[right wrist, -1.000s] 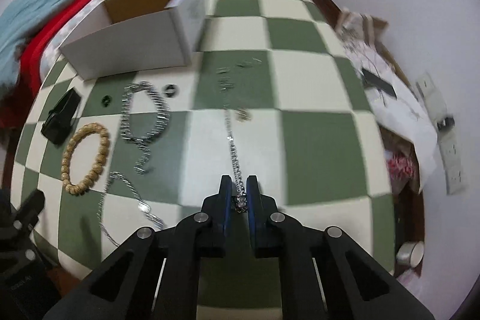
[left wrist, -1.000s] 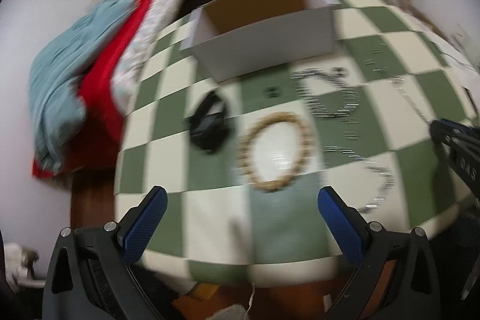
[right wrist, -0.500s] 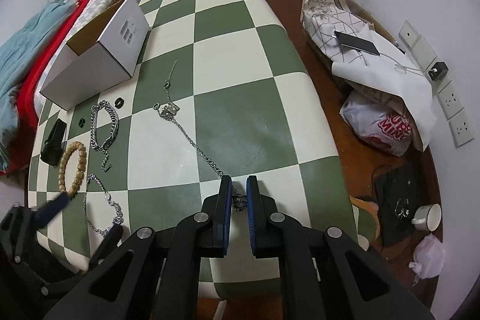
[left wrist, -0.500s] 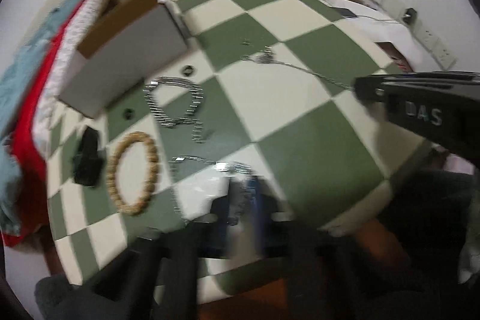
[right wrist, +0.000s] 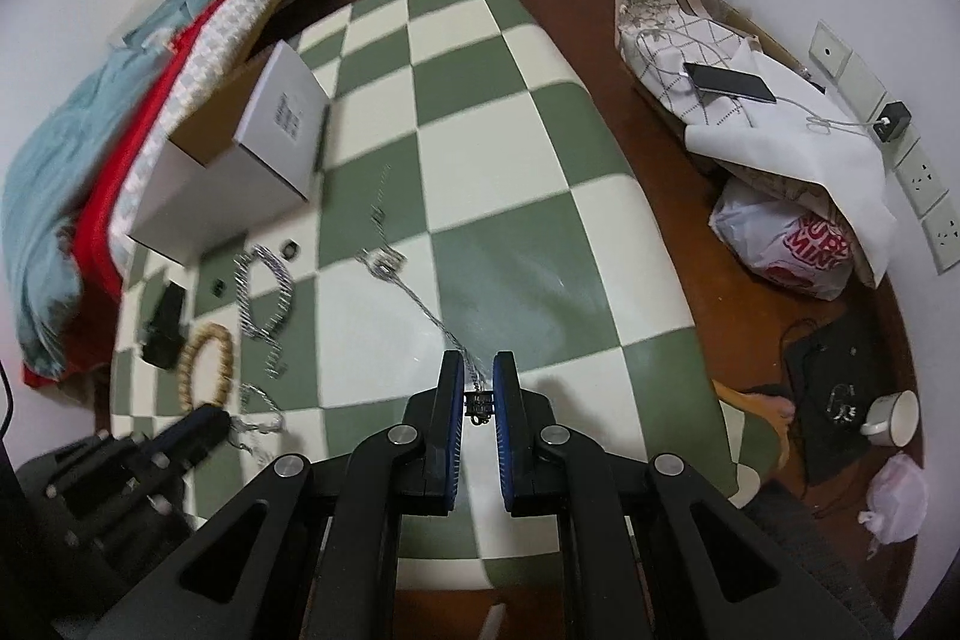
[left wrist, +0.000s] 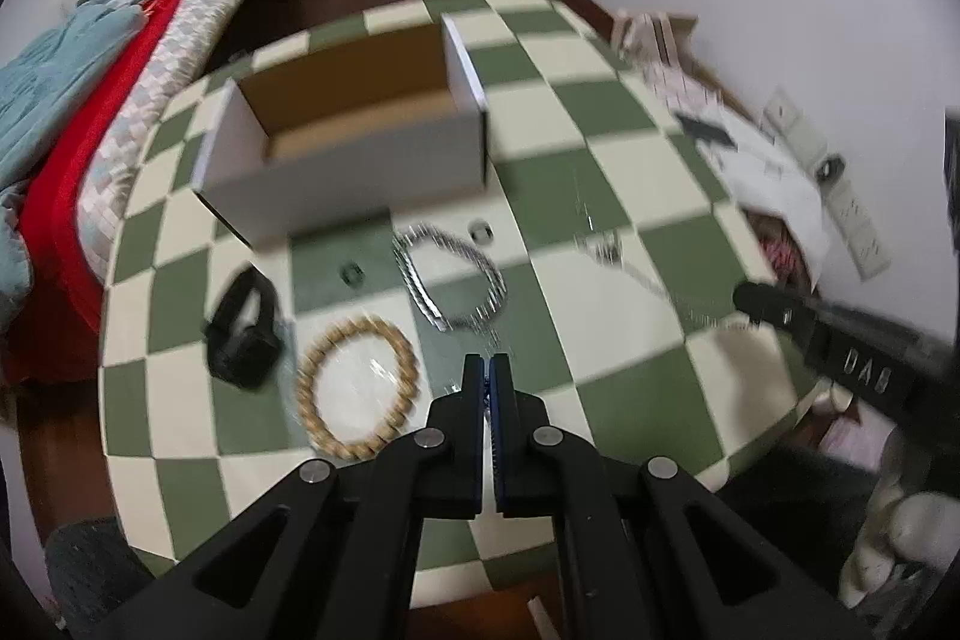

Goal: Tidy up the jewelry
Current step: 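Carry both held silver chains over the white box and lower them inside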

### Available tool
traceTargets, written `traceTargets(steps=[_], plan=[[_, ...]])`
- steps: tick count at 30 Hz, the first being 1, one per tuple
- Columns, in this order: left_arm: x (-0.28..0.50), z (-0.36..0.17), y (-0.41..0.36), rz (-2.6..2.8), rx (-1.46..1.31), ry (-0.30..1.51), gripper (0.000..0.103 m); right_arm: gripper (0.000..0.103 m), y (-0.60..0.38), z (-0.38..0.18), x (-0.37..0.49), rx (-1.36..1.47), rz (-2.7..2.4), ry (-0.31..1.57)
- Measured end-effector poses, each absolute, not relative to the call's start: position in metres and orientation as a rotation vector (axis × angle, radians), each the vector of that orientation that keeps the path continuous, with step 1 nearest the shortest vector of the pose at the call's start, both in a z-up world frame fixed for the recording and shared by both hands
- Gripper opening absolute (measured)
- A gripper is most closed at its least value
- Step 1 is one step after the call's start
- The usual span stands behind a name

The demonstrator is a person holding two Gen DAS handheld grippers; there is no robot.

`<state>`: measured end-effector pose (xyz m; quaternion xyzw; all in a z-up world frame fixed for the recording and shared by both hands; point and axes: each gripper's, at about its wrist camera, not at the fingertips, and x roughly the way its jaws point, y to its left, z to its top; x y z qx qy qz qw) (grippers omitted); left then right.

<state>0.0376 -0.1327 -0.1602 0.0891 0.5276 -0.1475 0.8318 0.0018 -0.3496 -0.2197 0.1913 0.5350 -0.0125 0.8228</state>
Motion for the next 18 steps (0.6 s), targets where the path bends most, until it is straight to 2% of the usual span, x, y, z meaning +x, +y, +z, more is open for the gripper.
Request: traceTargets(steps=[18], plan=[[0.084, -0.066, -0.102, -0.332, 0.094, 0.985, 0.000, 0.010, -0.334, -0.122, 0.036, 0.418, 0.091, 1.042]])
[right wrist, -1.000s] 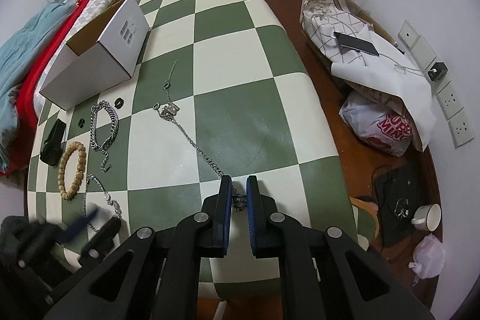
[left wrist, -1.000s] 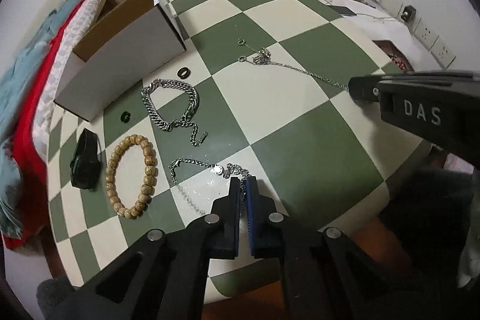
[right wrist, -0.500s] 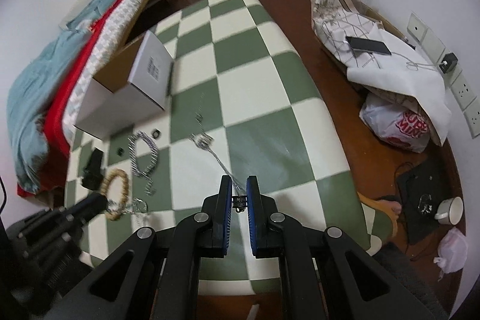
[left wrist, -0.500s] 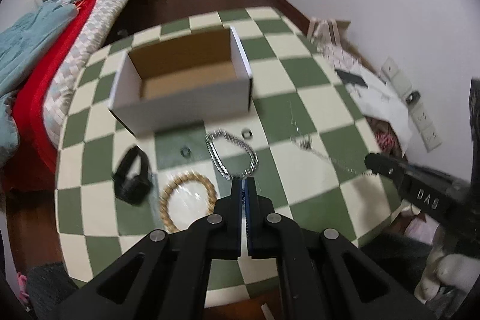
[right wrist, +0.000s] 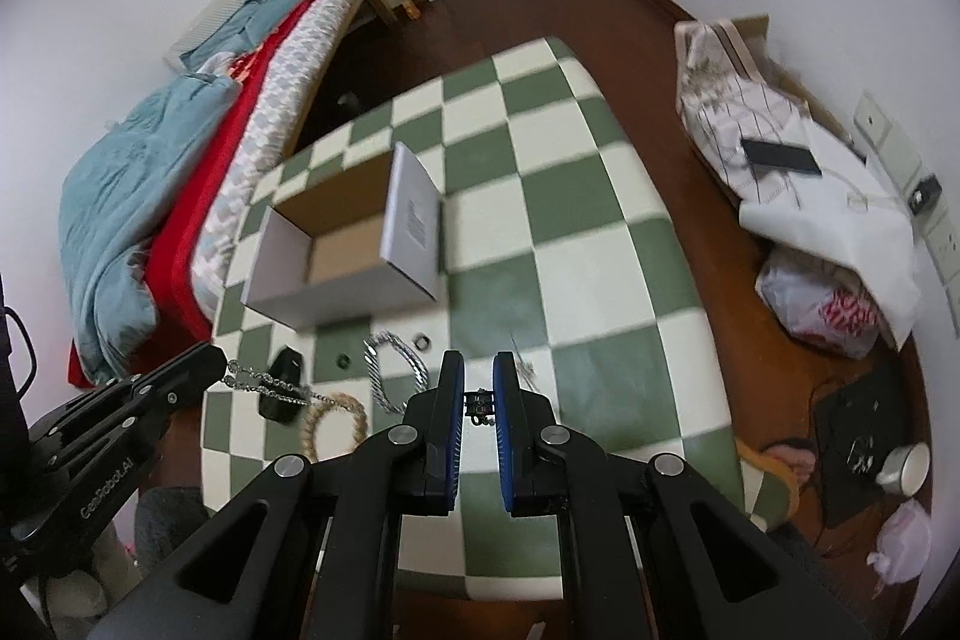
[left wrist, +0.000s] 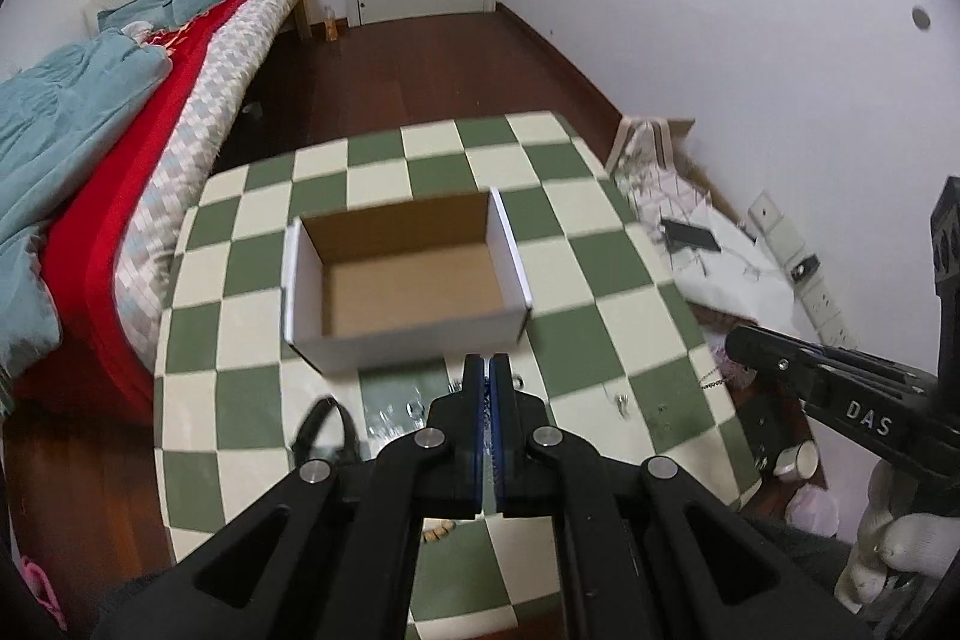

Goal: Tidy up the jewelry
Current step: 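Carry both held silver chains over the white box and lower them inside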

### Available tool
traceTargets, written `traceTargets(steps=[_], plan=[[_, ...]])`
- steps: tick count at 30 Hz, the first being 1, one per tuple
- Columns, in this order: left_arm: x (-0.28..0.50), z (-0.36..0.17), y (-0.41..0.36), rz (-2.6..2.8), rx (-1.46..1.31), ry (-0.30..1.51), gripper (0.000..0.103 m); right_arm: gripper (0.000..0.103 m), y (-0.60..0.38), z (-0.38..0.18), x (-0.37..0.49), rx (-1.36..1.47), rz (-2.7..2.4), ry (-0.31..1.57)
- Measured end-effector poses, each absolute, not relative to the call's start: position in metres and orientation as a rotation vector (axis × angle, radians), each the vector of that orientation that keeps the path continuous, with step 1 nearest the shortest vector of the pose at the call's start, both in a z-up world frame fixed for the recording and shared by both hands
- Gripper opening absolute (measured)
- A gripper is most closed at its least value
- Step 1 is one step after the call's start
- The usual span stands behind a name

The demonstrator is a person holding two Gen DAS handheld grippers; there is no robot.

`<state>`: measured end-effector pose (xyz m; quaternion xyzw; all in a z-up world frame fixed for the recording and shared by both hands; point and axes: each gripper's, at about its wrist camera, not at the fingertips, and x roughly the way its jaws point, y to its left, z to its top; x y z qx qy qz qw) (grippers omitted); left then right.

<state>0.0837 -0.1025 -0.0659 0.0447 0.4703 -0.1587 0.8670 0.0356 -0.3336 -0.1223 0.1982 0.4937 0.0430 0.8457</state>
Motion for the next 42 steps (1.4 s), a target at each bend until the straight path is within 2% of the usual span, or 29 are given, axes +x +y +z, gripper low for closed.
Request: traceTargets(steps=[14, 21, 26, 32, 42], plan=[[0.155, -0.002, -0.076, -0.359, 0.049, 0.909, 0.000, 0.010, -0.302, -0.007, 0.079, 0.362, 0.144, 0.908], [0.202, -0.024, -0.065, -0.365, 0.004, 0.996, 0.000, 0.010, -0.267, 0.028, 0.124, 0.320, 0.176, 0.866], [0.230, -0.063, -0.057, -0.337, -0.022, 1.086, 0.000, 0.010, -0.244, 0.010, 0.165, 0.312, 0.191, 0.916], [0.258, -0.111, -0.044, -0.291, -0.041, 1.179, 0.000, 0.010, -0.222, -0.045, 0.211, 0.306, 0.201, 1.037], [0.294, -0.140, -0.037, -0.246, -0.047, 1.229, 0.000, 0.010, -0.208, -0.134, 0.264, 0.242, 0.161, 1.214]])
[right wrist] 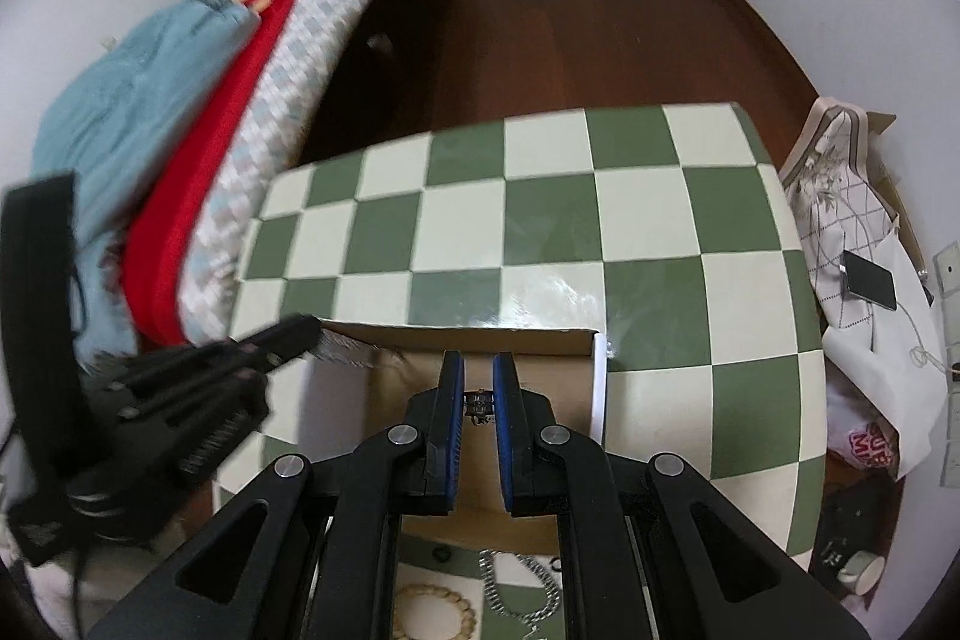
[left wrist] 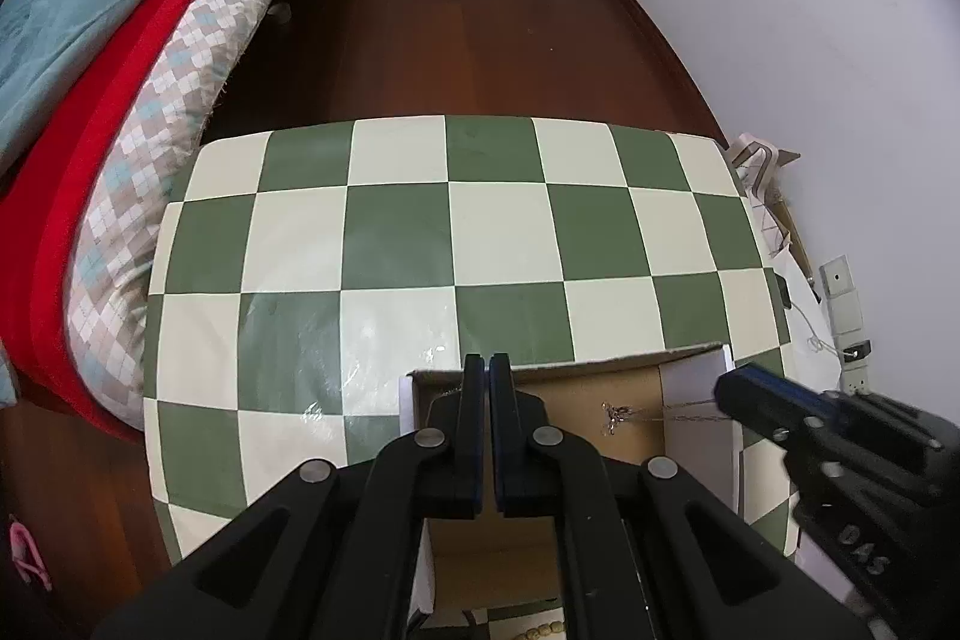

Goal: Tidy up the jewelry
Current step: 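Carry both held silver chains over the white box and lower them inside, then open both grippers to drop the chains into the box and lift away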

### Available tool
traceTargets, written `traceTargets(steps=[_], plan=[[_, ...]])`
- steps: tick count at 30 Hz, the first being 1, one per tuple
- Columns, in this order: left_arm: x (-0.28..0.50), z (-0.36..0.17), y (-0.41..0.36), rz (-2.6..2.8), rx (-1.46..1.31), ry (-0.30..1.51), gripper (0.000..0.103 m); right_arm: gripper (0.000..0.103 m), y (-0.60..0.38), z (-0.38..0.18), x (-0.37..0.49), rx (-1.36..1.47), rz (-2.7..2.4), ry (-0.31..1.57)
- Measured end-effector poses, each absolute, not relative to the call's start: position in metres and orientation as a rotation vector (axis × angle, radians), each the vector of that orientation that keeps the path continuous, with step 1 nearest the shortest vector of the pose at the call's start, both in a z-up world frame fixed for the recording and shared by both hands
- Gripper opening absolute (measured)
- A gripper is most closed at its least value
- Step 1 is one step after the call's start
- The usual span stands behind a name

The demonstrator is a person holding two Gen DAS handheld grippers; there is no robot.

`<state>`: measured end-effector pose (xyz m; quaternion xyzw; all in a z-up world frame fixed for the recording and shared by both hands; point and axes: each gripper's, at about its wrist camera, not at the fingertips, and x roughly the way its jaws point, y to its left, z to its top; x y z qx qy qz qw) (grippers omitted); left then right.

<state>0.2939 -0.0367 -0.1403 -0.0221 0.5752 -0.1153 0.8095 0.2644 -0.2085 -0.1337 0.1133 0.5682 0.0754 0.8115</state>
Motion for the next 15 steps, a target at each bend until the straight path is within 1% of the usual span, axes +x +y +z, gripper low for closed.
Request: traceTargets(steps=[2, 3, 5, 8, 9, 10, 11, 12, 13, 14, 15], plan=[[0.297, -0.140, -0.037, -0.239, -0.051, 1.236, 0.001, 0.010, -0.208, -0.144, 0.271, 0.229, 0.156, 1.234], [0.299, -0.140, -0.037, -0.230, -0.052, 1.240, 0.003, 0.010, -0.208, -0.148, 0.275, 0.226, 0.154, 1.246], [0.300, -0.138, -0.034, -0.216, -0.066, 1.241, 0.005, 0.011, -0.210, -0.155, 0.280, 0.230, 0.150, 1.273], [0.298, -0.131, -0.031, -0.172, -0.034, 1.213, 0.005, 0.013, -0.213, -0.160, 0.284, 0.243, 0.144, 1.305], [0.296, -0.129, -0.030, -0.156, -0.019, 1.205, 0.008, 0.021, -0.214, -0.160, 0.285, 0.249, 0.140, 1.309], [0.294, -0.126, -0.029, -0.135, 0.001, 1.194, 0.013, 0.036, -0.216, -0.159, 0.284, 0.253, 0.133, 1.308], [0.292, -0.124, -0.027, -0.130, 0.005, 1.183, 0.032, 0.043, -0.217, -0.158, 0.283, 0.254, 0.130, 1.307], [0.290, -0.122, -0.024, -0.119, 0.013, 1.168, 0.066, 0.054, -0.219, -0.157, 0.282, 0.252, 0.123, 1.304], [0.286, -0.119, -0.022, -0.090, 0.032, 1.144, 0.083, 0.056, -0.220, -0.155, 0.280, 0.242, 0.110, 1.297], [0.283, -0.118, -0.019, -0.070, 0.037, 1.123, 0.098, 0.056, -0.220, -0.154, 0.278, 0.230, 0.103, 1.290], [0.279, -0.116, -0.015, -0.055, 0.041, 1.102, 0.098, 0.057, -0.221, -0.152, 0.275, 0.218, 0.092, 1.286]])
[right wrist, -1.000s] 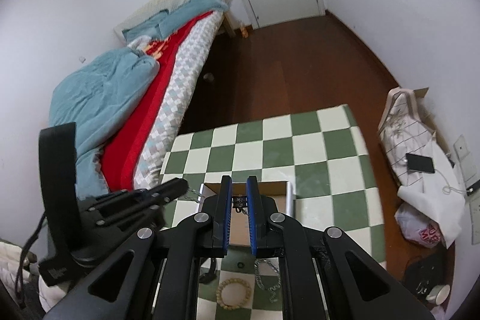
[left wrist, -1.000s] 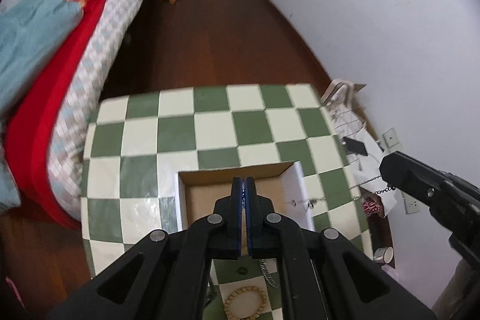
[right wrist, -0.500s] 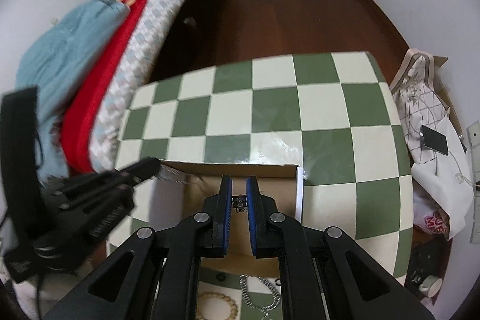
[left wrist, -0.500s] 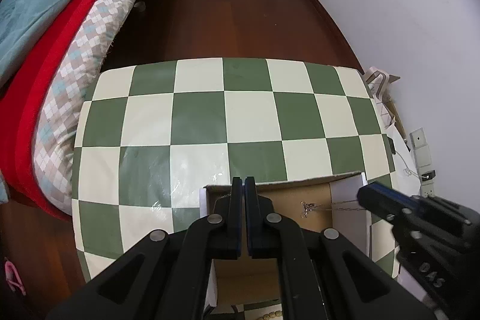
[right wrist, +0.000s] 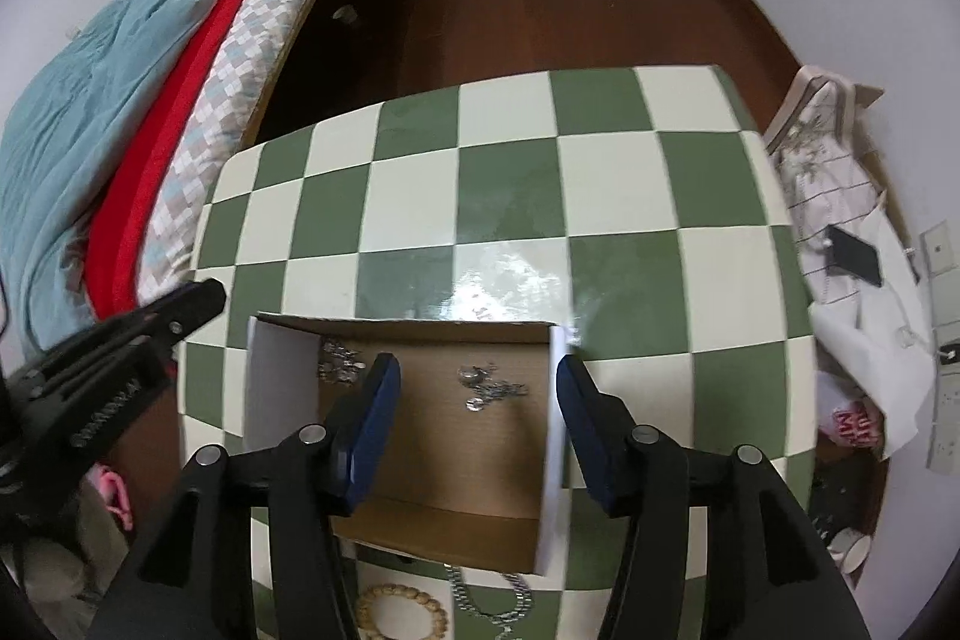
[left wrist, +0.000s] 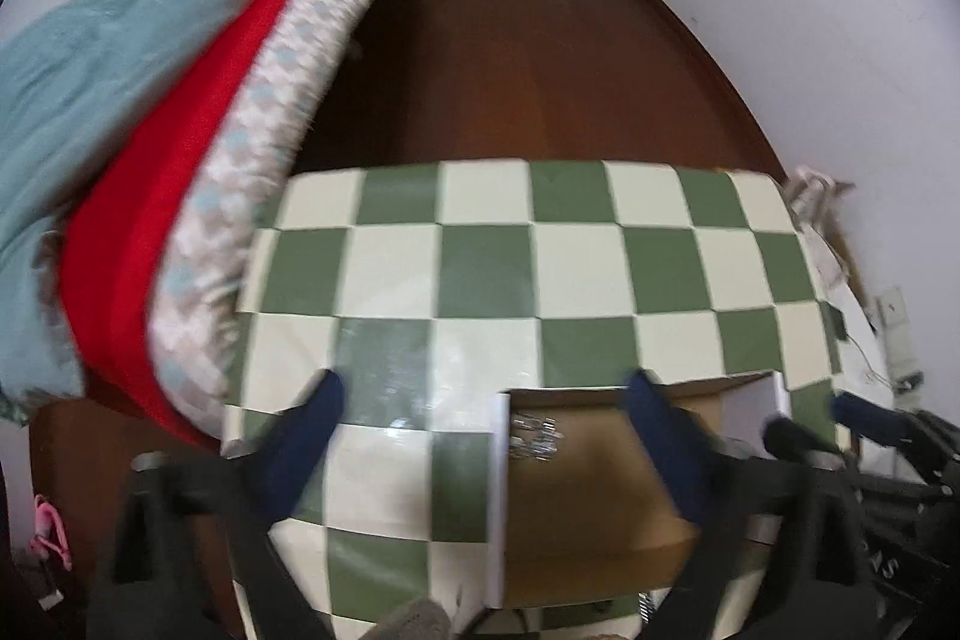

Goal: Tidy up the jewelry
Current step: 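Open both grippers to drop the chains into the box and lift away, then grasp the thick silver curb chain with the right gripper while the left grasps the wooden bead bracelet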

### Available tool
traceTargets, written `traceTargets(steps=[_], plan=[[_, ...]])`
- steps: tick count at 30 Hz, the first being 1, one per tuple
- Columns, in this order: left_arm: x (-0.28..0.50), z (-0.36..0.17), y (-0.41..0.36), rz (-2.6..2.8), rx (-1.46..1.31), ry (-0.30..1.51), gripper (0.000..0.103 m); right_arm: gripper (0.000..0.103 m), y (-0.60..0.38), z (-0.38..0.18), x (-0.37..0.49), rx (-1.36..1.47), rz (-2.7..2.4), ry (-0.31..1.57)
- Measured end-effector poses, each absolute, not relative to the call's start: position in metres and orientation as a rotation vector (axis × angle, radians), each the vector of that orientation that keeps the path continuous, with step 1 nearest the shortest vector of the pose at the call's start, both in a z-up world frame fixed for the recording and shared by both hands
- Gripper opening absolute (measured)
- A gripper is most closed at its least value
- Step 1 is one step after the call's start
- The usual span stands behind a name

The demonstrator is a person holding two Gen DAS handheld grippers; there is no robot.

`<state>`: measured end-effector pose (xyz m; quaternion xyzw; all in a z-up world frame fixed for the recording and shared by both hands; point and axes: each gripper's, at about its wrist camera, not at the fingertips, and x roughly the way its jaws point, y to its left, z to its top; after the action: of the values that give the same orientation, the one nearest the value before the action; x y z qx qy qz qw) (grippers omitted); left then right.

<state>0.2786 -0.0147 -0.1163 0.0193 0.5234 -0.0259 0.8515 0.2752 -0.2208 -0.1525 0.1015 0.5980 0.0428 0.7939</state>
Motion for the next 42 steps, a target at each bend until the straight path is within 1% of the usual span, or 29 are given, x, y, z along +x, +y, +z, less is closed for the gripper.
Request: traceTargets(steps=[2, 3, 4, 5, 8, 10, 17, 23, 32, 42], plan=[[0.271, -0.118, -0.011, -0.030, 0.063, 1.097, 0.099, 0.068, -0.220, -0.150, 0.269, 0.177, 0.064, 1.279], [0.266, -0.121, -0.008, -0.014, 0.074, 1.096, 0.103, 0.083, -0.219, -0.149, 0.264, 0.145, 0.047, 1.272], [0.262, -0.122, -0.007, -0.006, 0.079, 1.091, 0.103, 0.094, -0.218, -0.149, 0.260, 0.125, 0.032, 1.268], [0.257, -0.124, -0.006, -0.003, 0.082, 1.084, 0.103, 0.097, -0.216, -0.149, 0.255, 0.098, 0.014, 1.264], [0.240, -0.128, 0.000, 0.007, 0.080, 1.067, 0.103, 0.098, -0.213, -0.154, 0.241, 0.050, -0.023, 1.258], [0.231, -0.130, 0.002, 0.011, 0.079, 1.059, 0.103, 0.103, -0.211, -0.160, 0.231, 0.050, -0.032, 1.260], [0.199, -0.125, 0.005, 0.025, 0.098, 1.025, 0.103, 0.103, -0.202, -0.166, 0.199, 0.016, -0.066, 1.233], [0.170, -0.113, 0.007, 0.027, 0.105, 0.993, 0.103, 0.103, -0.198, -0.152, 0.172, 0.021, -0.082, 1.183], [0.128, -0.085, 0.010, 0.025, 0.091, 0.922, 0.103, 0.103, -0.194, -0.118, 0.128, -0.001, -0.103, 1.085], [0.089, -0.049, 0.012, 0.009, 0.076, 0.844, 0.103, 0.103, -0.191, -0.064, 0.085, -0.010, -0.118, 0.958]])
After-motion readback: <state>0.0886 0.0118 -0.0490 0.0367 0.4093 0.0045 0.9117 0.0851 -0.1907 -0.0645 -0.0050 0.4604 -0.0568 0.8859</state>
